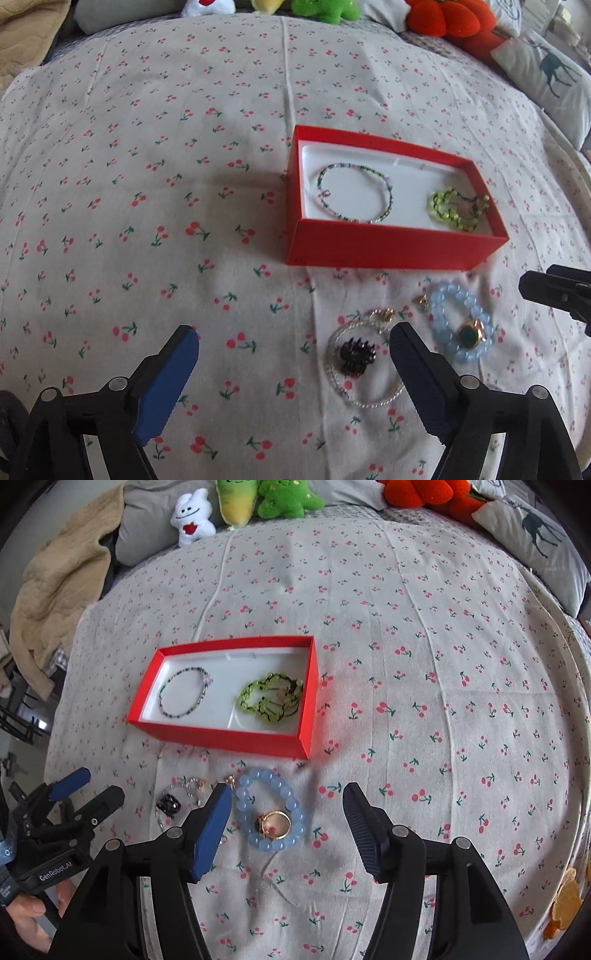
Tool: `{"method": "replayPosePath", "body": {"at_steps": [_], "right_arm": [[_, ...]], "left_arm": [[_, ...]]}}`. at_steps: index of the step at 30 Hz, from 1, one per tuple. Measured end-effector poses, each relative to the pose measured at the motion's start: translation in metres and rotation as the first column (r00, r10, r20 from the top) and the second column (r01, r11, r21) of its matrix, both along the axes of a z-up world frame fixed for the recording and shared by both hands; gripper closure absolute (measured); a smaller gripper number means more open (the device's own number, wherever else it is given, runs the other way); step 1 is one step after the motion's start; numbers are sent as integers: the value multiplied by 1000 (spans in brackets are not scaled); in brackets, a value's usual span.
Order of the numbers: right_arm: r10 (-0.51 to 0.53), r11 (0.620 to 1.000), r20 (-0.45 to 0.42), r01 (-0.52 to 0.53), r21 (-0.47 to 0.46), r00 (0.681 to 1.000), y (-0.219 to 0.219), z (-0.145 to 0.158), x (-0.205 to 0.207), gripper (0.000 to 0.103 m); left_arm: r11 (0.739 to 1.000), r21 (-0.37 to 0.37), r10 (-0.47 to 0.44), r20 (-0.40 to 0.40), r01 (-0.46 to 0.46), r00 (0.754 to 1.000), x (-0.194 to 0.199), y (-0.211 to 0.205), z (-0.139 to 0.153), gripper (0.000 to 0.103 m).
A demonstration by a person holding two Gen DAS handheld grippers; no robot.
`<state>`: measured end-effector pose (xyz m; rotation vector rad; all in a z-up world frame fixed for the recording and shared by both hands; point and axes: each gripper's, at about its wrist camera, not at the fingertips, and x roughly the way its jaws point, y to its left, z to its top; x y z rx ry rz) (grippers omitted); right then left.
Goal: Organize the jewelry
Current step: 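Move both open tools back over the remaining jewelry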
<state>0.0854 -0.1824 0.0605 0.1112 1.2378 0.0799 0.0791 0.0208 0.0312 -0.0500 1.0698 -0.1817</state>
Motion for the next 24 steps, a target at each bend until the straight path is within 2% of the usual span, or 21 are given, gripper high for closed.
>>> {"method": "replayPosePath", "body": {"at_steps": [9,17,24], "right_arm": [[34,999,-63,-36,-35,997,0,-22,-25,36],[22,998,-88,-27,-65,996,-7,-32,-34,36],[7,996,-120,-17,-84,993,-15,-42,-35,36]], "left_arm": [[1000,29,-4,-44,5,999,-27,12,-18,11],[998,-26,53,-73,-55,996,-36,28,-37,11],[999,-38,27,-68,-30,997,-38,35,-43,11]]}}
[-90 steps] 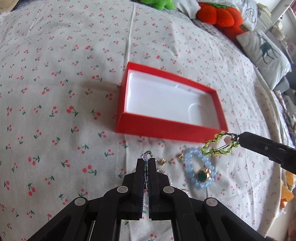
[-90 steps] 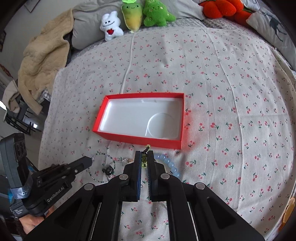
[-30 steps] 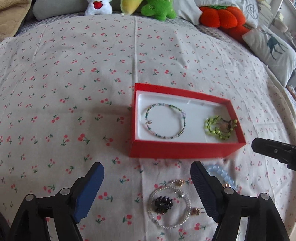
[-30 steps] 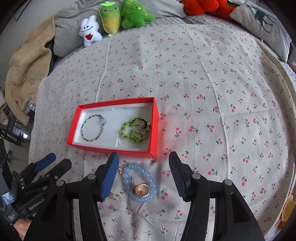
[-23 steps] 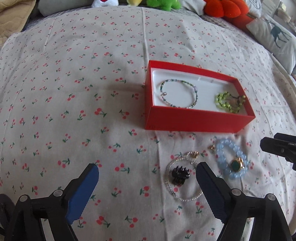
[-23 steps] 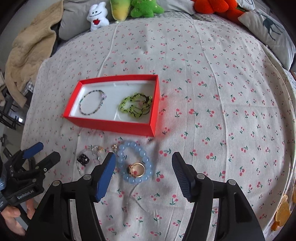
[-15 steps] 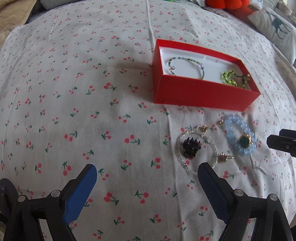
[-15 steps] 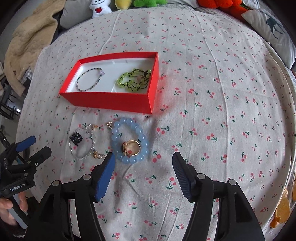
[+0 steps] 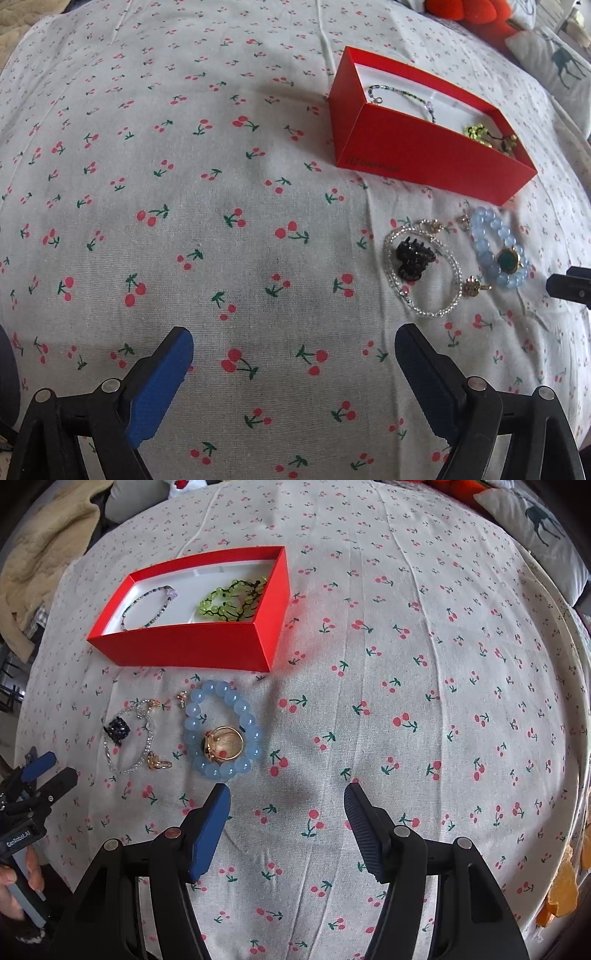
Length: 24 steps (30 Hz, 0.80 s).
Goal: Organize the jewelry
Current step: 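Move both open tools back over the remaining jewelry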
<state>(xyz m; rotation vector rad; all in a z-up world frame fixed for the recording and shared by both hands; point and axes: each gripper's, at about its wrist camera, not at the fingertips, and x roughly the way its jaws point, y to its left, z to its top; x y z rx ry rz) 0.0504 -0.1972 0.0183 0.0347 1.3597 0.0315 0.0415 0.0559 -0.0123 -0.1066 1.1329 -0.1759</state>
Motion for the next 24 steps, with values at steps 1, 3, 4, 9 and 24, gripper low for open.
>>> {"method": "replayPosePath", "body": {"at_steps": [1,3,4,9,24], "right_arm": [[-8,1000,-5,8,-1,1000,-2,-1,0,36],[-23,1000,-13,23,2,1000,-5,-2,1,36],[-28,1000,-16,28,4,999,-7,-2,1,36],[-52,998,-27,52,19,998,-11,-2,3,36],[-101,990,-34,103,92,994,-4,1,17,36]], "left_arm": [[1000,-5,4,-4,-4,1000,1,1,0,11],[999,-33,14,-5,-14,1000,3,5,1,11],[999,-52,16,-4,-17,1000,4,6,2,12],[994,-106,-17,7,18,1000,9,-1,6,35],[976,-182,-117,4,116,993,31,-49,10,68]]}}
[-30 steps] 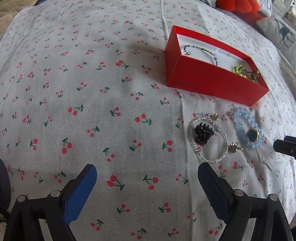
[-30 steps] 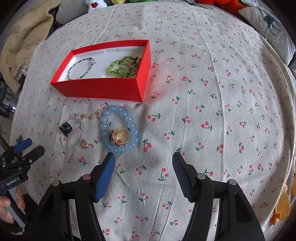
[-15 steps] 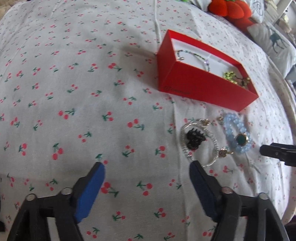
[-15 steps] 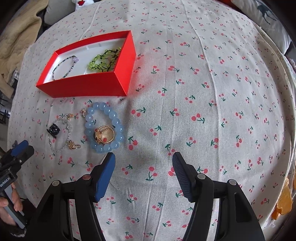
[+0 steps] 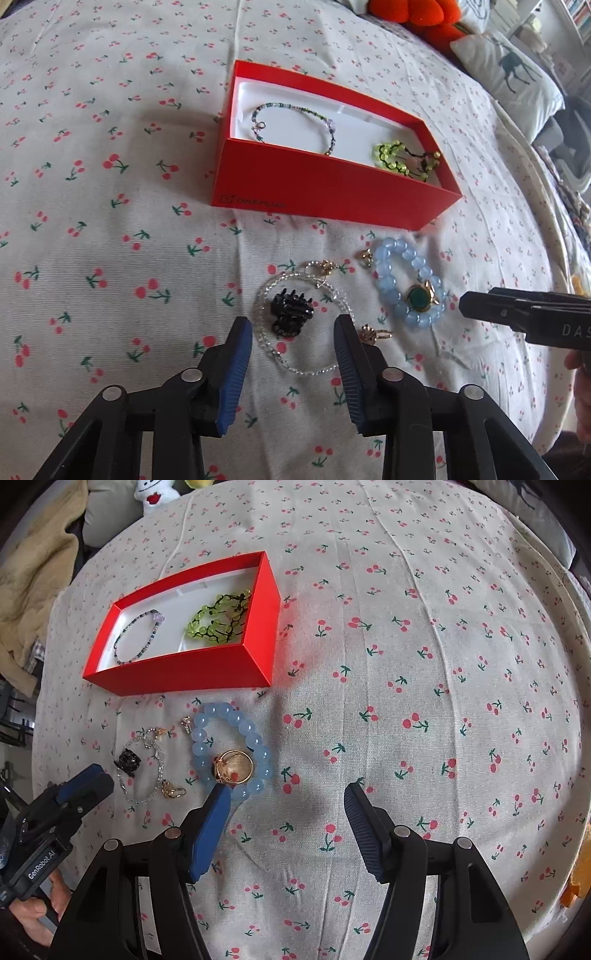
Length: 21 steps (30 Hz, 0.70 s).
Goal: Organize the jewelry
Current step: 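Move both open tools back over the remaining jewelry, then grasp the black hair clip with the left tool while the right tool grasps the green-stone gold ring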
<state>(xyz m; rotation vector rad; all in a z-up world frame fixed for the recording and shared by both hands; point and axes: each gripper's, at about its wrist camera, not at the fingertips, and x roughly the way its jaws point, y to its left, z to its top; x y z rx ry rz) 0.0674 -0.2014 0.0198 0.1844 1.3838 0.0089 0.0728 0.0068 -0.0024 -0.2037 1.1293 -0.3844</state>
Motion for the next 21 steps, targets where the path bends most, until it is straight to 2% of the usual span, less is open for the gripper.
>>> {"method": "replayPosePath", "body": {"at_steps": [3,13,21], "right_arm": [[5,1000,-1,-5,-3,1000,4,-2,0,36],[4,1000,4,-4,-2,1000,5,-2,3,36],[1,1000,14,-1,6,1000,13,-1,7,36]], "left_arm": [[1000,4,-4,-10,4,1000,3,-3,-4,73],[999,46,-5,-13,6,1000,12,-14,-11,75],[993,121,2,5,-3,1000,15,-25,-18,80]]}}
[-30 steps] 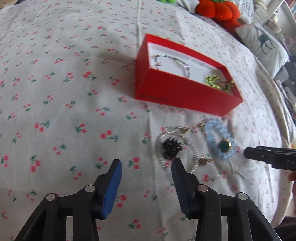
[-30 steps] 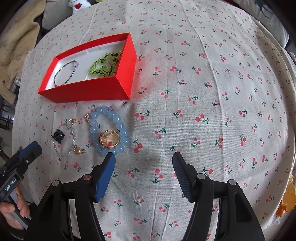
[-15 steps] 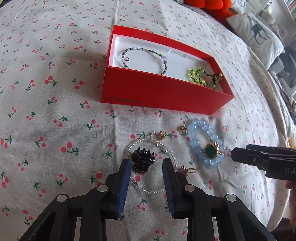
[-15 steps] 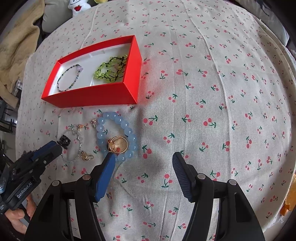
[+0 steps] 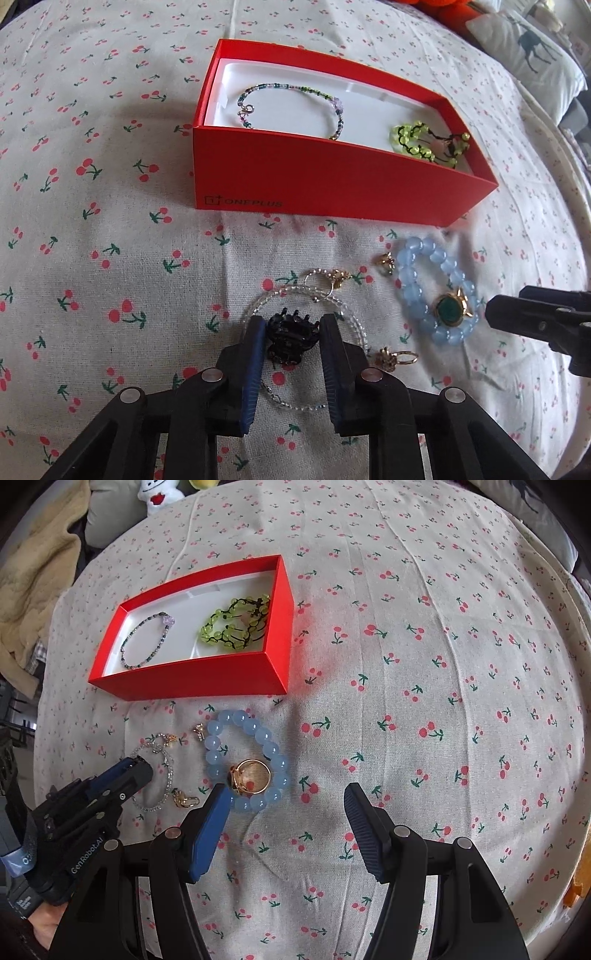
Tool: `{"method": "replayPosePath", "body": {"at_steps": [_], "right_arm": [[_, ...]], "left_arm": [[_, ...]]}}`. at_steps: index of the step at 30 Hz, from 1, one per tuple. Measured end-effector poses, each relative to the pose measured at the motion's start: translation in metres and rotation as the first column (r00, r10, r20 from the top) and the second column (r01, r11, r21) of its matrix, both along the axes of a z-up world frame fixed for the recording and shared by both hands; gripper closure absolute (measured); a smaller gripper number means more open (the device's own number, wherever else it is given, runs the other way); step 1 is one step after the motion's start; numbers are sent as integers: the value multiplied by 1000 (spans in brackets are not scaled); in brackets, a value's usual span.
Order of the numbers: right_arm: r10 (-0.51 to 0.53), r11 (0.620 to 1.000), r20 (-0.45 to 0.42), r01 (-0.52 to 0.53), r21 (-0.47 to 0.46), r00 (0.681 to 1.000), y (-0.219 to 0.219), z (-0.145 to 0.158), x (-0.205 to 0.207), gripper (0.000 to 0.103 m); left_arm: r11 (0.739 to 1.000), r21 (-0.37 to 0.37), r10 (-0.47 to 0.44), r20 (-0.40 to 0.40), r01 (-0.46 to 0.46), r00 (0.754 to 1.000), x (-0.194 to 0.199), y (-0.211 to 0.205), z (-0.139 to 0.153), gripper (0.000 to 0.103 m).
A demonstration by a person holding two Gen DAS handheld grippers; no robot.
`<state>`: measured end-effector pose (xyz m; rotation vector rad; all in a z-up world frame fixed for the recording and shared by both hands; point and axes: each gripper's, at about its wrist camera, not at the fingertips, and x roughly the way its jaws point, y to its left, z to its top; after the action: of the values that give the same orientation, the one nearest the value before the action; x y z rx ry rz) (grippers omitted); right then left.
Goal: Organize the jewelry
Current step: 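Grasp the black hair clip with the left tool while the right tool grasps the green-stone gold ring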
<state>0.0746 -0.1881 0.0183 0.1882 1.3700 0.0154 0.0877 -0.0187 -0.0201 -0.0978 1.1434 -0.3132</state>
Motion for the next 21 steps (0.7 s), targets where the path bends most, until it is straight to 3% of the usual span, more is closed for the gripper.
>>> {"method": "replayPosePath", "body": {"at_steps": [3,6,8,19,21], "right_arm": [[-7,1000,8,7,17,1000,6,1,3,39],[-9,998,9,8,54,1000,14,0,9,59],[-11,996,-4,12,83,1000,18,-3,12,64],[-25,999,-62,27,24,998,27,-29,27,76],[-27,1000,-68,28,12,997,27,-33,30,83]], "left_arm": [[1000,24,-5,19,5,1000,-3,-3,6,80],[1000,27,-5,31,5,999,-6,0,13,80],[1000,24,-3,36,2,999,-8,2,16,80],[1000,29,3,28,-4,1000,-18,15,18,80],[1000,30,5,26,-6,1000,-18,16,17,80]]}}
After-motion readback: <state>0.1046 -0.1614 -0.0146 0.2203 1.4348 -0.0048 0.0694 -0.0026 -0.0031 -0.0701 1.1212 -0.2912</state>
